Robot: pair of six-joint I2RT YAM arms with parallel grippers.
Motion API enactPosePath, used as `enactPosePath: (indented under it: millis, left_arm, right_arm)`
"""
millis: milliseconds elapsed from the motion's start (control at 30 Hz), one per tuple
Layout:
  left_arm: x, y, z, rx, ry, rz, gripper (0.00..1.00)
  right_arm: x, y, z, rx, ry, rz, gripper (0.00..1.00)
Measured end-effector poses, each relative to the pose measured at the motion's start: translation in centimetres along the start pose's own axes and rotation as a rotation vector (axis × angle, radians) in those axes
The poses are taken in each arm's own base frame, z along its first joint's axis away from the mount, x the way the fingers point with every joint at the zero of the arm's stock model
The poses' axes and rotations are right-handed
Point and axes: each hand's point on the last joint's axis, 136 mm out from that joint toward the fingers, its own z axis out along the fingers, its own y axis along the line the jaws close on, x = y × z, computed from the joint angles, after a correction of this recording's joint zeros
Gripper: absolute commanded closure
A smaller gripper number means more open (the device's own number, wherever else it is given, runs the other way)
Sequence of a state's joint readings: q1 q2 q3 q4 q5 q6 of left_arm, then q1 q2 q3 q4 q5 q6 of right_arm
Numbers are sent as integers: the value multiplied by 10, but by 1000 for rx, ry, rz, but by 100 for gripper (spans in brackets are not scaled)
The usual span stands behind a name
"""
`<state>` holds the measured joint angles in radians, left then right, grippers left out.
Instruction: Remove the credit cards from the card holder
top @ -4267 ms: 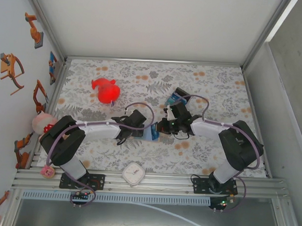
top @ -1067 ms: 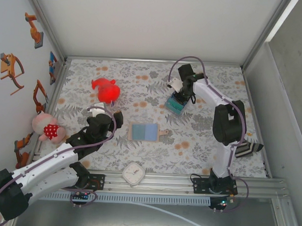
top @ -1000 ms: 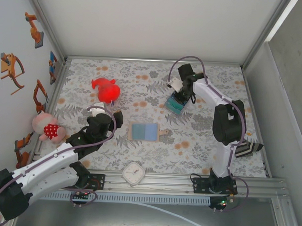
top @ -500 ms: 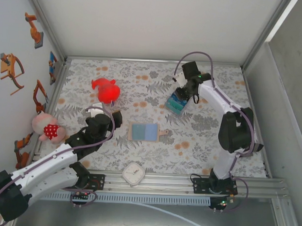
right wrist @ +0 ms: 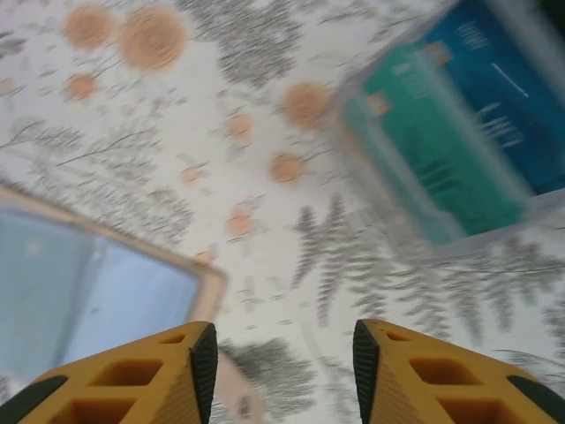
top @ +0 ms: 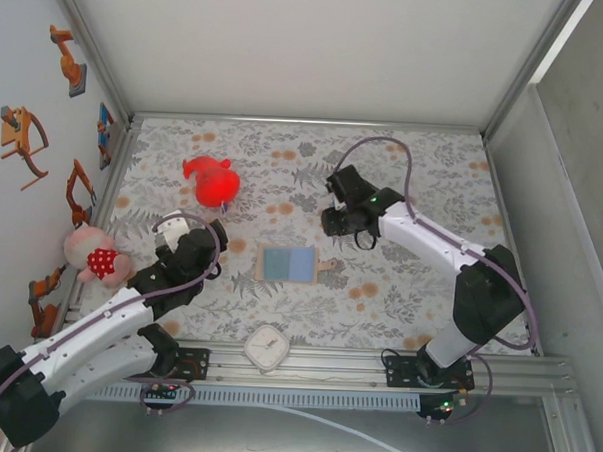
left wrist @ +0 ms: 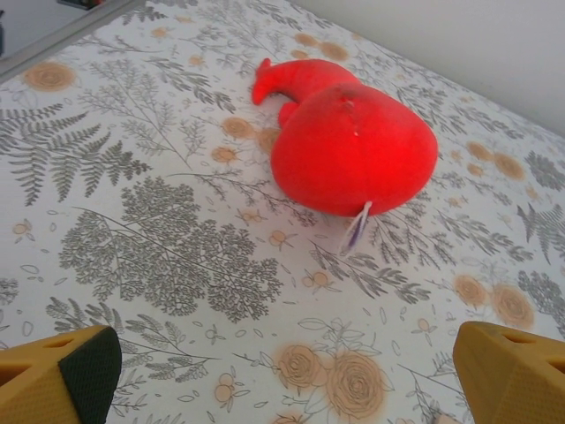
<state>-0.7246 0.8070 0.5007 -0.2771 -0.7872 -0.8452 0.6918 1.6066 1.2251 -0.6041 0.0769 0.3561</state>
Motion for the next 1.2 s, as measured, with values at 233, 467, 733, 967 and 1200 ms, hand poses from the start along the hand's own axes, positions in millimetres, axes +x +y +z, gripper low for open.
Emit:
enactPosePath:
  millis: [233, 467, 733, 967, 1200]
  left_arm:
    - [-7, 24, -4, -82, -33, -48, 3]
    - [-5, 43, -7, -130, -52, -80, 3]
    - [-2, 49, -8, -154, -47, -75, 3]
    - [1, 51, -6, -170, -38, -61, 3]
    - [4, 52, -4, -182, -29, -45, 3]
  right_arm:
    - [31, 75, 30, -76, 41, -28, 54]
    - [55, 123, 60, -96, 100, -100, 54]
    - [57, 150, 70, -109, 104, -154, 54]
    - [60, 155, 81, -100, 120, -167, 52]
    - [68, 152, 90, -84, 148, -174, 50]
